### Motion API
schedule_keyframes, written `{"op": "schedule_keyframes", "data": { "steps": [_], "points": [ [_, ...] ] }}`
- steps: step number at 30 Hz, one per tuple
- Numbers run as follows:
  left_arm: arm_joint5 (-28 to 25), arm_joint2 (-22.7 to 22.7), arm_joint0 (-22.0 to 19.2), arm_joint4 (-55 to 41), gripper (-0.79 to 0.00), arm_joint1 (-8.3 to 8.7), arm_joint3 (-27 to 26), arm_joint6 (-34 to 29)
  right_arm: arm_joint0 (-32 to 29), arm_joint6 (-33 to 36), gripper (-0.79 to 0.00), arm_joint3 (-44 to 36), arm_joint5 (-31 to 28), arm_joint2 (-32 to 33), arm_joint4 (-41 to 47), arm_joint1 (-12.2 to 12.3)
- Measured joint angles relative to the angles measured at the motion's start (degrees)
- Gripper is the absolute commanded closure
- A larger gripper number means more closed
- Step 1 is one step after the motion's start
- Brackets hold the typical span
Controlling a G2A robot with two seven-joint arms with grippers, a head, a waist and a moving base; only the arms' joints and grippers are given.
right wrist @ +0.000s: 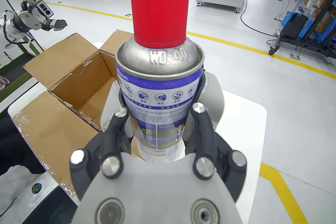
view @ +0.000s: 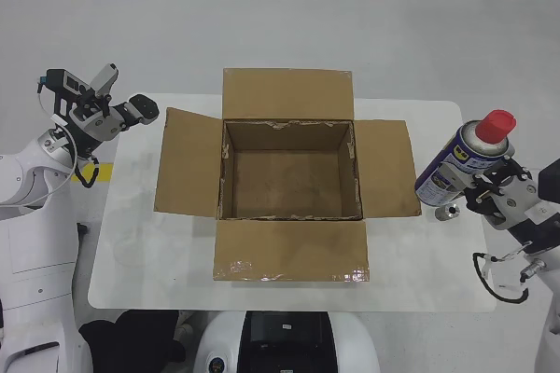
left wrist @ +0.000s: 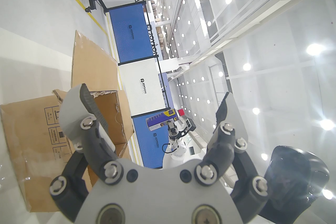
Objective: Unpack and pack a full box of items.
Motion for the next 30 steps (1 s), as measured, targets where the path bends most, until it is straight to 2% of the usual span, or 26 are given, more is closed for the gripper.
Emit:
{"op": "schedule_keyframes", "data": {
  "steps": [5, 8, 12, 17, 21, 25, 30],
  "points": [
    [0.00, 0.00, 0.00, 0.00, -0.785, 0.00, 0.00, 0.00, -2.01, -3.26, 0.000, 0.48, -0.42, 0.00, -1.33, 0.16],
    [0.00, 0.00, 0.00, 0.00, -0.785, 0.00, 0.00, 0.00, -4.97, -6.66, 0.000, 1.23, -2.67, 0.86, -0.98, 0.13],
    [0.00, 0.00, 0.00, 0.00, -0.785, 0.00, 0.00, 0.00, -11.26, -13.87, 0.000, 3.21, -9.84, 3.10, -1.17, -0.07],
    [0.00, 0.00, 0.00, 0.00, -0.785, 0.00, 0.00, 0.00, -18.13, -24.25, 0.000, 5.27, -13.34, 6.36, -2.61, -0.73],
    [0.00, 0.00, 0.00, 0.00, -0.785, 0.00, 0.00, 0.00, -21.51, -31.70, 0.000, 6.38, -14.83, 8.30, -7.02, -1.21],
    [0.00, 0.00, 0.00, 0.00, -0.785, 0.00, 0.00, 0.00, -24.39, -39.73, 0.000, 8.37, -17.08, 7.54, -12.18, -1.77],
    [0.00, 0.00, 0.00, 0.00, -0.785, 0.00, 0.00, 0.00, -25.74, -48.56, 0.000, 11.27, -13.86, 4.28, -22.58, -2.44]
  ]
}}
